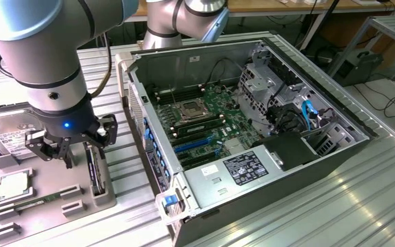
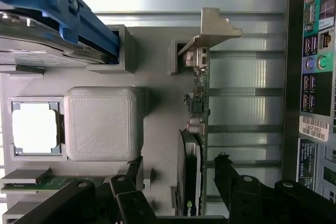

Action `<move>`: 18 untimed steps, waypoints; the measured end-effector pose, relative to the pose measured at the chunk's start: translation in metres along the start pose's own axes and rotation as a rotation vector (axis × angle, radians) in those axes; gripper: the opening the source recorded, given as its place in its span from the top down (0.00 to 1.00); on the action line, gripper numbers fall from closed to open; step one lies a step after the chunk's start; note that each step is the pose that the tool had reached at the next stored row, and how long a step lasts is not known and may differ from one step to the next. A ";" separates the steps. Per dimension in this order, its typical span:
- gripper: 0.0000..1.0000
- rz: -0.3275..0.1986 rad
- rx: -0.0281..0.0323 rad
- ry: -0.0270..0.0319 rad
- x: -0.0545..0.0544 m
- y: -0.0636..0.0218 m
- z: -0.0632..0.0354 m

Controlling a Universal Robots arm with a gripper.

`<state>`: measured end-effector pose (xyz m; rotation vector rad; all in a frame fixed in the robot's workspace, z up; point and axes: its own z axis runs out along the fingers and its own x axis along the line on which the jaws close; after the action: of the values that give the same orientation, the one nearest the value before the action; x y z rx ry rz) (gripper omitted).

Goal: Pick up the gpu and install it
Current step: 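Pick up the gpu and move the gpu toward the slot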

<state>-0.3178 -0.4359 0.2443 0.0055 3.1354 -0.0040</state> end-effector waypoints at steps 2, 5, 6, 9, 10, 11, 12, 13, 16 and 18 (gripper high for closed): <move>0.34 0.001 0.0000 -0.0015 -0.001 0.0000 0.0022; 0.34 0.003 0.0000 -0.0019 -0.002 -0.0002 0.0065; 0.34 0.003 0.0001 -0.0018 -0.003 -0.0002 0.0075; 0.34 0.007 0.0001 -0.0019 -0.004 -0.0002 0.0114; 0.34 0.008 0.0001 -0.0019 -0.004 -0.0002 0.0128; 0.34 0.009 0.0000 -0.0019 -0.004 -0.0002 0.0145; 0.34 0.010 0.0000 -0.0019 -0.004 -0.0003 0.0164; 0.34 0.010 0.0001 -0.0019 -0.004 -0.0003 0.0181; 0.34 0.010 0.0000 -0.0019 -0.004 -0.0004 0.0226; 0.64 0.012 0.0001 -0.0019 -0.004 -0.0013 0.0268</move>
<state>-0.3137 -0.4373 0.2175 0.0236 3.1334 -0.0042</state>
